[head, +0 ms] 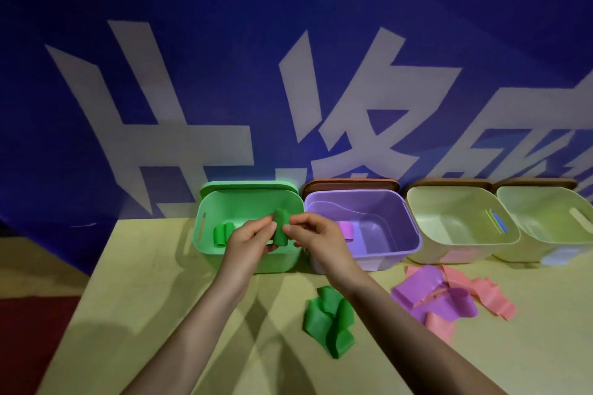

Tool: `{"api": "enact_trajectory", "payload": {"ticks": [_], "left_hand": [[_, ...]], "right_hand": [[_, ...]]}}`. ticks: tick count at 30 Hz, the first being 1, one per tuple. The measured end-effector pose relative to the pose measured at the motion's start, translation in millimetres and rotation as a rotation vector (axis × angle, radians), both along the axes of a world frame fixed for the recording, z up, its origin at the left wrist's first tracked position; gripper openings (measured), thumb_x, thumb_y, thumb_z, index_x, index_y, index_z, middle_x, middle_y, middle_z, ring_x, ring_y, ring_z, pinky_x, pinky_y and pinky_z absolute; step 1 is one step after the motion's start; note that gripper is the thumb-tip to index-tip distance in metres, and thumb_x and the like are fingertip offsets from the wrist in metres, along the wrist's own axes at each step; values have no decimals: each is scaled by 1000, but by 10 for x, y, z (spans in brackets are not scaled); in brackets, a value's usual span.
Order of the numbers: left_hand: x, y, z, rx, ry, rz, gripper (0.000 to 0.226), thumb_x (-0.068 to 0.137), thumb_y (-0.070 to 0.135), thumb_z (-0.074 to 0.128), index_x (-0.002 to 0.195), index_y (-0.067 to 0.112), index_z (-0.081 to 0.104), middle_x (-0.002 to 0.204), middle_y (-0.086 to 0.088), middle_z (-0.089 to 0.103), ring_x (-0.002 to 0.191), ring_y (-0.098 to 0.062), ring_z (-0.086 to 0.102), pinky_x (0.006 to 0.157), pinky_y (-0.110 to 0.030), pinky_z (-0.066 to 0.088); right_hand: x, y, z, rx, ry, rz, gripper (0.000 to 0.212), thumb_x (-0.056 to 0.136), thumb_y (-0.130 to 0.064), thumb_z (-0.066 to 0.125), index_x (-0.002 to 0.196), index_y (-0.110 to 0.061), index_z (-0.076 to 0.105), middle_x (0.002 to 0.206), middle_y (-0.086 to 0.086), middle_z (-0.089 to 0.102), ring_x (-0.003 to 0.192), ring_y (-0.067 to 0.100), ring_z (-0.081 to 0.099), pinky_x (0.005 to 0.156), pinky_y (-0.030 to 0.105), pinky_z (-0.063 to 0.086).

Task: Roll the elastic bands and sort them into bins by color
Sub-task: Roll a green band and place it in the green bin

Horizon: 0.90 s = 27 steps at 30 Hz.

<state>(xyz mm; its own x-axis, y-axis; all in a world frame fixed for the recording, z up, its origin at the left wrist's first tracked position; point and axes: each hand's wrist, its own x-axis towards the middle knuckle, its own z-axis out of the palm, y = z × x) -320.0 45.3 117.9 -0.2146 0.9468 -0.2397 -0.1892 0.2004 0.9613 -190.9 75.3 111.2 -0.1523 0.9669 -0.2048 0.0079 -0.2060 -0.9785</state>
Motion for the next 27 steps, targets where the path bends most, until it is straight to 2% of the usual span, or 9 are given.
{"api": "enact_trajectory", "payload": {"ticks": [5,9,11,13,15,18,22,24,27], "left_hand": [[-259,192,-181,-35,-17,90,18,93,8,56,107,15,65,93,7,69,84,-7,64,68,-18,53],[-486,308,-384,-87,15,144,12,90,8,61,100,10,68,84,-3,68,76,-12,62,65,-18,53],[-556,364,-504,-76,178,136,10,88,9,64,87,17,69,75,0,67,70,-14,61,67,-25,51],[-598,436,-588,-52,357,113,20,87,10,65,78,28,64,71,4,66,71,-14,63,69,-29,49],[-648,525,-639,-49,399,113,23,87,10,65,78,31,61,74,6,66,74,-14,64,69,-25,48],[-699,627,-689,-56,368,110,20,87,8,65,79,26,62,73,4,64,71,-12,61,67,-21,47],[-831,727,-798,-112,345,2,18,86,7,66,79,23,64,74,2,65,71,-14,62,69,-25,51],[-961,792,-846,-115,439,-89,14,87,8,66,85,22,67,80,4,67,77,-16,63,73,-26,52],[-1147,804,-885,-27,721,-55,18,89,10,62,99,20,73,92,8,64,81,-7,58,73,-9,42]], "right_hand": [[-217,291,-126,-80,24,107,14,83,-13,72,96,-11,69,80,-3,69,75,7,64,67,21,49],[-386,474,-227,-133,-22,189,19,84,-11,71,101,-5,68,82,0,68,74,6,63,67,20,50],[-472,563,-302,-134,-117,210,10,84,-9,71,92,-10,66,74,-3,65,68,5,61,65,20,50],[-565,652,-365,-108,-209,230,11,83,-7,71,81,-13,62,65,-5,60,60,6,57,66,25,49],[-651,740,-416,-87,-232,237,17,82,-4,71,74,-13,59,58,-4,57,54,7,56,66,30,48],[-713,858,-482,-78,-201,205,24,81,5,69,69,-12,57,54,-2,53,47,6,52,60,22,48],[-726,908,-663,-133,-216,227,22,83,2,69,70,-11,56,53,-2,55,46,7,53,57,21,48],[-772,949,-770,-169,-235,240,20,85,0,67,72,-11,56,56,0,56,46,6,53,57,20,49],[-904,1094,-941,-214,-297,233,17,86,-3,66,74,-11,56,60,4,56,50,9,53,59,23,50]]}}
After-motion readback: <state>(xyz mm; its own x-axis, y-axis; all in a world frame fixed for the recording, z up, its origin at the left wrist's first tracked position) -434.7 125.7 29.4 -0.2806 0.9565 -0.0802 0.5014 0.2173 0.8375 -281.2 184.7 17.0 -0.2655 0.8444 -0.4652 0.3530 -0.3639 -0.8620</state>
